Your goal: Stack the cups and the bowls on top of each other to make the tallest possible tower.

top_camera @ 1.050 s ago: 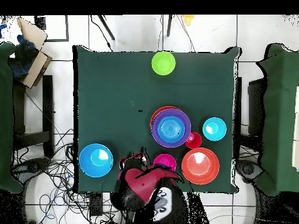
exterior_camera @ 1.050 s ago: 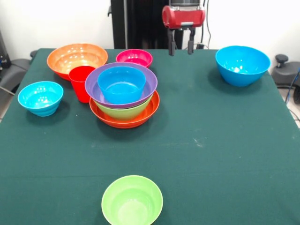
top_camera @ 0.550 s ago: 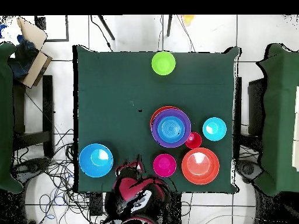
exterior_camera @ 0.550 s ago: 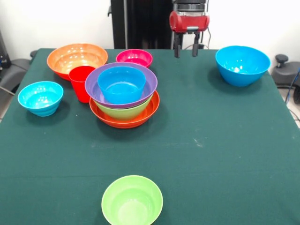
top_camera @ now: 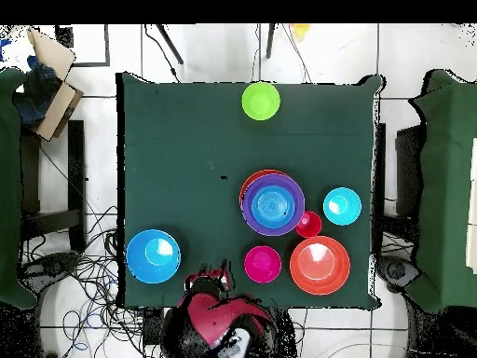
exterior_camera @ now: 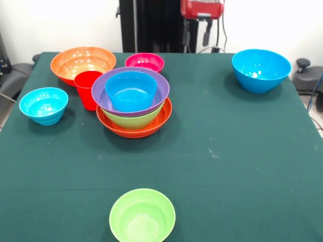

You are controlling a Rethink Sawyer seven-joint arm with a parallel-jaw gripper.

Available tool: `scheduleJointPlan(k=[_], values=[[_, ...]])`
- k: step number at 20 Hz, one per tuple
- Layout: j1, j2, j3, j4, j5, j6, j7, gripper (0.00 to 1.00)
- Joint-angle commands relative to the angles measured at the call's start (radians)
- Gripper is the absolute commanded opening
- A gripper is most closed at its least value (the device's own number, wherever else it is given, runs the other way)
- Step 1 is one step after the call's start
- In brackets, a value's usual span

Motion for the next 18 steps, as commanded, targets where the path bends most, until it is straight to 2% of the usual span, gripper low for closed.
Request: scheduleJointPlan(k=[1,4,9,11,13,18], values=[[-0.188,-0.295,0.247,0.081,0.125,0.378,0.081,1.0],[-0.198,-0.3,0.209,0.049,0.182,0.388,0.123,1.0],[-0.191,-0.265,0.132,-0.005,0.269,0.388,0.183,1.0],[-0.208,-0.263,0.146,-0.011,0.281,0.394,0.161,1.0],[-0.197,-0.253,0.144,-0.016,0.289,0.39,0.147,1.0],[-0.091,-0.212,0.094,-0.085,0.335,0.428,0.158,1.0]])
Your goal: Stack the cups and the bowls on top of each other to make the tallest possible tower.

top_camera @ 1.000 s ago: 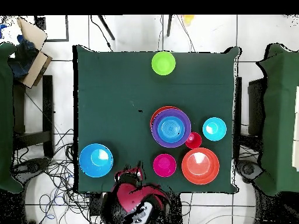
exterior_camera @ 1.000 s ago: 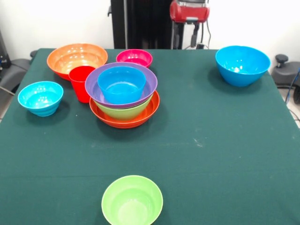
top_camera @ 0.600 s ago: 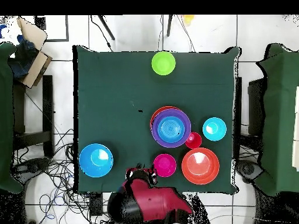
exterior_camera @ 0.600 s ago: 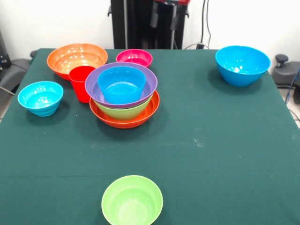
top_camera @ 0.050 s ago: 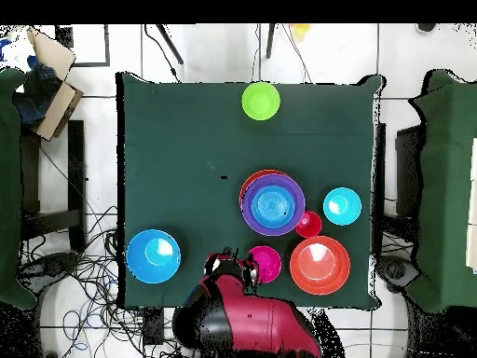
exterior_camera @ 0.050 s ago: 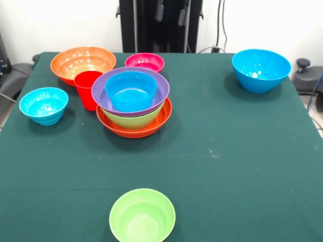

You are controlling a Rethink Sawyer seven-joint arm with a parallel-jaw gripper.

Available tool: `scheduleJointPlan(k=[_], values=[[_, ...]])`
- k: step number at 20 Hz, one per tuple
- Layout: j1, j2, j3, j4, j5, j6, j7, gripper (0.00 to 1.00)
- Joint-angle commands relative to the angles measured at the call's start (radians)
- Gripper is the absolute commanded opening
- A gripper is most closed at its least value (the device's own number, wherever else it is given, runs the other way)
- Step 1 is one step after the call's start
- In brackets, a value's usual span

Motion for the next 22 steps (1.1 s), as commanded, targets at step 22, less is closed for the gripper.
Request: scheduleJointPlan(k=[22], values=[[0.343,0.186,0.129,-0.13,0.227,-0.052,0.17,1.0]])
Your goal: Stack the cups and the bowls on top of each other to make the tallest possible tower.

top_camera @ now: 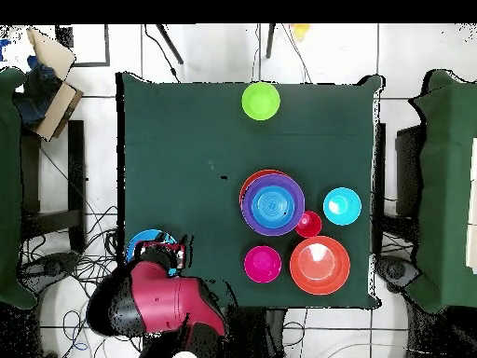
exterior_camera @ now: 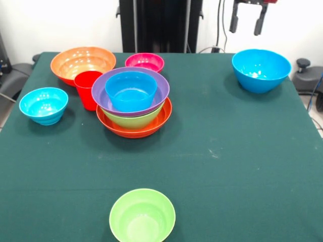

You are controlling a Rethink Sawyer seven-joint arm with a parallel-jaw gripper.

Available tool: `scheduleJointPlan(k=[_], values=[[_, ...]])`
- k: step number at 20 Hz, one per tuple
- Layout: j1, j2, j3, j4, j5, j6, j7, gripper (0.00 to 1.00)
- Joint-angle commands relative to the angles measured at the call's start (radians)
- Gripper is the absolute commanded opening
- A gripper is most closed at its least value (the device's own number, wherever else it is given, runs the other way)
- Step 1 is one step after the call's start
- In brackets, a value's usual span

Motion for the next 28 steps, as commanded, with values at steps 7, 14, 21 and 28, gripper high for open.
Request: scheduleJointPlan(k=[7,14,21,28], values=[[-0.119,0.094,0.237,0.02,-0.032,-0.118,0.138,1.0],[-0.14,0.214,0.193,-0.041,-0.06,-0.172,0.1,1.0],[-0.178,0.351,0.175,-0.103,-0.116,-0.292,0.073,1.0],[-0.165,0.39,0.142,-0.108,-0.141,-0.334,0.076,1.0]])
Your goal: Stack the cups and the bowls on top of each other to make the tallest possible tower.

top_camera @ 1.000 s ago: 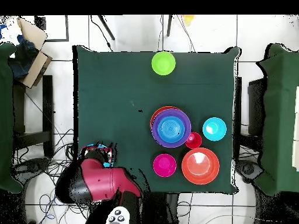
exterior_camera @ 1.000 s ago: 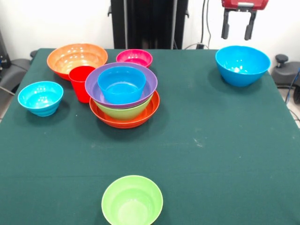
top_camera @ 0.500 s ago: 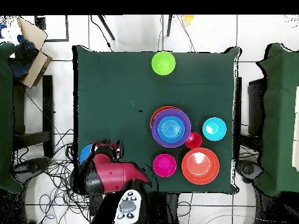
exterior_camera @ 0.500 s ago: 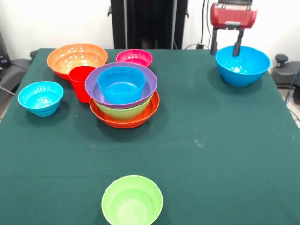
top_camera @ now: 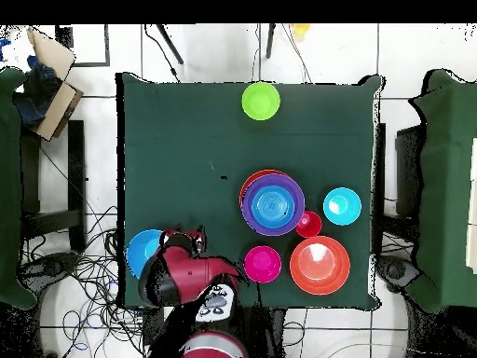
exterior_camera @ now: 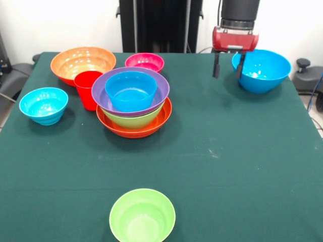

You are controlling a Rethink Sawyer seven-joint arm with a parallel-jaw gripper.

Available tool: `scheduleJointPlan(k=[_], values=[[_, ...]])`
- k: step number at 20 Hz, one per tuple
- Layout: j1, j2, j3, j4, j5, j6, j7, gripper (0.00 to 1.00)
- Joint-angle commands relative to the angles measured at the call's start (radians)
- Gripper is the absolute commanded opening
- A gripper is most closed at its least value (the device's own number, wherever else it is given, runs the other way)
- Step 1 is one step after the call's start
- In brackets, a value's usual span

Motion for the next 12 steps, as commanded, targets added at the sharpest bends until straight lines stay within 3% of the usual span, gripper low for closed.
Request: scheduleJointPlan(k=[1,8,12], values=[[0.001,0.101,0.033,-0.072,-0.068,-0.07,0.078,1.0],[0.035,0.143,0.002,-0.092,-0.051,-0.102,0.085,1.0],[0.044,0.049,-0.006,-0.025,-0.062,-0.047,0.089,1.0]])
